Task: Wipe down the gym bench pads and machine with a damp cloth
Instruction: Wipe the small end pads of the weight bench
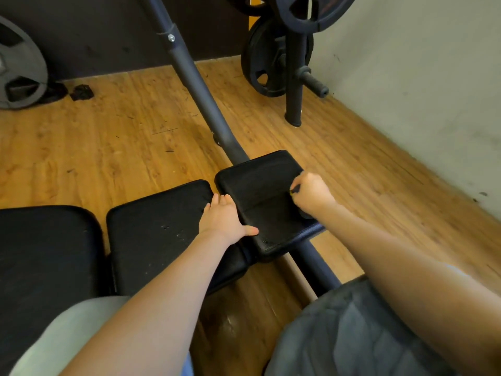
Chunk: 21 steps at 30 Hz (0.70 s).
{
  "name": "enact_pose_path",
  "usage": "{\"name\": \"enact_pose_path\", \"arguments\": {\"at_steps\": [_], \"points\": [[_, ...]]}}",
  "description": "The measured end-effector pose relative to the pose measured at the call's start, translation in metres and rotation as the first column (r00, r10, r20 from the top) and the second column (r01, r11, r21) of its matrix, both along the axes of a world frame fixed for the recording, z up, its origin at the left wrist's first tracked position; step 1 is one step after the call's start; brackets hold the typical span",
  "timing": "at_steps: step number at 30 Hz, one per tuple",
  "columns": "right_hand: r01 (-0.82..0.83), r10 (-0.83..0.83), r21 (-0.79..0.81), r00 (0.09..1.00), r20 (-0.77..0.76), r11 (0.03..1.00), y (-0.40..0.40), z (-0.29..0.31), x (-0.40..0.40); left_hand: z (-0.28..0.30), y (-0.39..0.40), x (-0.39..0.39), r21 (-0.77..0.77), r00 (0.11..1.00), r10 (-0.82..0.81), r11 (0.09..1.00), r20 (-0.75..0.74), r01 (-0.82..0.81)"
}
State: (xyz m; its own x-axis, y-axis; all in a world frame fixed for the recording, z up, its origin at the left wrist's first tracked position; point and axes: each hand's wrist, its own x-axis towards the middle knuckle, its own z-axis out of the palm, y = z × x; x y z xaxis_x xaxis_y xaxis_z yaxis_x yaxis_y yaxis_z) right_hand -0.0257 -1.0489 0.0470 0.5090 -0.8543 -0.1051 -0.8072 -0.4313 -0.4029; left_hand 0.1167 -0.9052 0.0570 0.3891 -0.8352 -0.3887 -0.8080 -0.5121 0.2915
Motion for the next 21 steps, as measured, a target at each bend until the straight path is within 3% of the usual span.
{"name": "enact_pose_path", "arguments": {"at_steps": [2, 5, 10, 16, 21], "points": [[0.135, -0.135, 0.023, 0.991, -0.004, 0.991, -0.018, 0.004, -0.022, -0.004, -0.001, 0.001, 0.004, 1.000, -0.002, 1.000, 0.009, 0.002], [0.124, -0.125, 0.083, 0.992, 0.003, 0.989, -0.022, 0.004, -0.026, -0.009, -0.004, 0.004, 0.017, 1.000, -0.019, 1.000, 0.010, 0.019], [-0.098, -0.035, 0.387, 0.947, 0.321, 0.917, -0.005, 0.017, 0.006, -0.012, -0.010, 0.005, 0.041, 0.999, -0.033, 0.999, 0.005, 0.032], [-0.364, 0.241, 0.368, 0.909, 0.339, 0.856, 0.025, 0.005, 0.052, -0.016, -0.016, 0.006, 0.013, 0.999, -0.008, 1.000, 0.043, 0.007], [-0.389, 0.366, 0.249, 0.921, 0.135, 0.887, 0.027, 0.010, 0.042, -0.018, -0.017, 0.008, 0.009, 0.999, -0.005, 1.000, 0.032, 0.005]]}}
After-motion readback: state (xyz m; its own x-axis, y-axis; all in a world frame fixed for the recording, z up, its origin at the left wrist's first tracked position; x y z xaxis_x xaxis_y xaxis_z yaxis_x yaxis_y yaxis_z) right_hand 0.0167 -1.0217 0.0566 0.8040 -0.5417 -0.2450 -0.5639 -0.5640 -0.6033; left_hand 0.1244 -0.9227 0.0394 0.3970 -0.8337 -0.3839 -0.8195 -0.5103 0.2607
